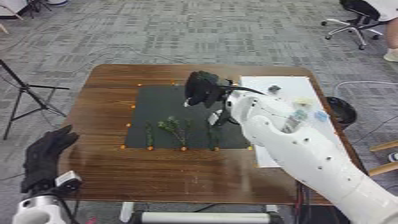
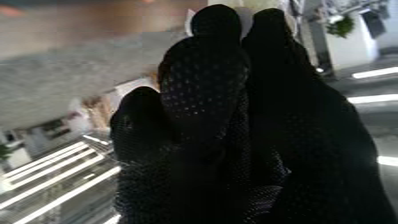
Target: Arrange flowers
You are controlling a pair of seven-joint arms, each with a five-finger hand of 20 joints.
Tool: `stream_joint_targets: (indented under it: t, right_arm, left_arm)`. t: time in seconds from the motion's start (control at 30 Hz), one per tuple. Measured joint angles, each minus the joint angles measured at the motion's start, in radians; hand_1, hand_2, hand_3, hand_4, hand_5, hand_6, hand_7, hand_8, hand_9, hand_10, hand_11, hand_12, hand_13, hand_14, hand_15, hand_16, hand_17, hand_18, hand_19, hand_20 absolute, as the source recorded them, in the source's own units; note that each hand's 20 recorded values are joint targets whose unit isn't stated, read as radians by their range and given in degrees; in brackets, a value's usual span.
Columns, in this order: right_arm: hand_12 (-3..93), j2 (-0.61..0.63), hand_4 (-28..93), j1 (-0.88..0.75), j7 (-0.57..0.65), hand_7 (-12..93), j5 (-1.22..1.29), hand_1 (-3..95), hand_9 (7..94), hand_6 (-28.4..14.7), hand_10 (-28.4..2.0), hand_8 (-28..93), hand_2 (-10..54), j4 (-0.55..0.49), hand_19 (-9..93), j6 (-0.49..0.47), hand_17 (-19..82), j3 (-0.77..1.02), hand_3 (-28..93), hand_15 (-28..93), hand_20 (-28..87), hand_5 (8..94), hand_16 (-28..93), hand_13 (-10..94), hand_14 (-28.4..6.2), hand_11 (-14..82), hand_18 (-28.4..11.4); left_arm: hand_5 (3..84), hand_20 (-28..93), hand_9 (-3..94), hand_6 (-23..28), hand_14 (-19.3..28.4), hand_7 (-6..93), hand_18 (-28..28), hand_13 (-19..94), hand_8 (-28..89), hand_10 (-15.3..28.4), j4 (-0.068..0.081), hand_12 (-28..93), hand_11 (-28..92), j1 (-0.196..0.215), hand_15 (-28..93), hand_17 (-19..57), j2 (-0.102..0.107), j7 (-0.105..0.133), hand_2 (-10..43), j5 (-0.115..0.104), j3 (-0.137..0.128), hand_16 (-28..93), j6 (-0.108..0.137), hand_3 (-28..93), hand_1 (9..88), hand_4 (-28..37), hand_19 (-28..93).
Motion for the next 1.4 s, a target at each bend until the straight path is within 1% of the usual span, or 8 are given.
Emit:
stream_joint_targets:
  t: [0.17,0.33,0.57,0.93,1.07,1.27,1.33,1.4]
  right_arm:
    - [41.1,-0.138,-14,0.064,-0.041,26,-0.067,61.9,89.5,-0.7,-8.6,21,-9.5,0.111,88,-0.058,62,-0.025,55,43,44,73.4,36,91,-2.1,8.1,-9.0]
    - [41.2,-0.214,-14,0.106,-0.06,27,-0.148,61.6,89.3,-0.6,-8.6,21,-9.5,0.175,88,-0.085,62,-0.118,55,43,45,73.2,36,91,-2.0,8.3,-9.1]
    - [41.1,-0.265,-15,0.075,-0.118,28,-0.2,61.2,89.4,-0.3,-8.2,20,-9.5,0.155,88,-0.178,62,-0.16,56,43,45,73.0,36,91,-2.0,8.0,-9.1]
    - [37.6,-0.285,-15,0.014,-0.12,28,-0.162,60.6,90.0,0.0,-7.8,18,-9.5,0.138,89,-0.166,61,-0.174,57,43,45,73.5,36,91,-1.9,5.9,-9.6]
    - [34.4,-0.29,-16,0.006,-0.121,27,-0.165,60.4,90.1,0.3,-8.7,17,-9.5,0.143,89,-0.123,61,-0.183,57,43,44,74.0,36,92,-1.8,4.8,-9.7]
    - [31.7,-0.286,-16,-0.002,-0.1,27,-0.162,60.3,89.6,0.3,-9.0,15,-9.5,0.149,90,0.091,61,-0.229,57,42,44,74.3,36,92,-1.7,4.3,-9.9]
    - [30.3,-0.289,-16,-0.01,-0.096,27,-0.169,60.2,88.9,0.4,-9.2,14,-9.5,0.152,90,0.12,61,-0.227,56,42,44,74.3,36,92,-1.7,3.8,-9.8]
    - [28.6,-0.301,-16,-0.009,-0.093,27,-0.184,60.1,87.8,0.7,-8.9,12,-9.5,0.176,90,0.12,61,-0.23,56,42,44,74.4,36,92,-1.7,3.3,-9.9]
  left_arm:
    - [55.7,21,56.9,0.2,17.2,16.1,11.1,47,-8,14.4,0.004,14,21,-0.015,18,12.0,0.0,0.001,23.2,0.001,0.01,2,-0.01,69,23.7,-28.3,8]
    - [55.1,21,56.7,0.4,17.2,16.0,11.2,47,-8,14.3,0.003,14,21,-0.018,18,11.9,0.002,0.003,22.4,0.001,0.013,2,-0.017,69,23.7,-28.3,8]
    - [55.1,21,56.4,0.6,17.3,16.3,11.2,47,-8,14.3,0.011,15,21,-0.044,18,11.9,0.012,0.004,21.9,0.002,0.028,2,-0.024,69,23.5,-28.3,8]
    - [55.0,21,56.4,0.6,17.2,16.4,11.2,47,-8,14.3,0.016,15,21,-0.067,18,11.9,0.025,0.003,21.5,0.001,0.047,2,-0.025,69,23.4,-28.3,8]
    - [54.9,21,56.3,0.7,17.3,16.4,11.2,47,-8,14.3,0.021,15,21,-0.076,18,11.9,0.026,0.005,21.4,0.001,0.055,2,-0.025,69,23.5,-28.3,8]
    - [54.9,21,56.3,0.7,17.3,16.4,11.2,47,-8,14.4,0.026,15,21,-0.084,18,11.9,0.026,0.009,21.1,0.0,0.063,2,-0.026,69,23.4,-28.3,7]
    - [54.8,21,56.3,0.7,17.3,16.4,11.2,47,-8,14.4,0.03,15,21,-0.089,18,11.9,0.026,0.01,21.1,0.0,0.069,2,-0.027,69,23.3,-28.3,7]
    - [54.7,21,56.3,0.7,17.3,16.4,11.2,47,-8,14.4,0.033,15,21,-0.095,18,11.9,0.025,0.01,21.0,0.0,0.075,2,-0.029,69,23.4,-28.3,7]
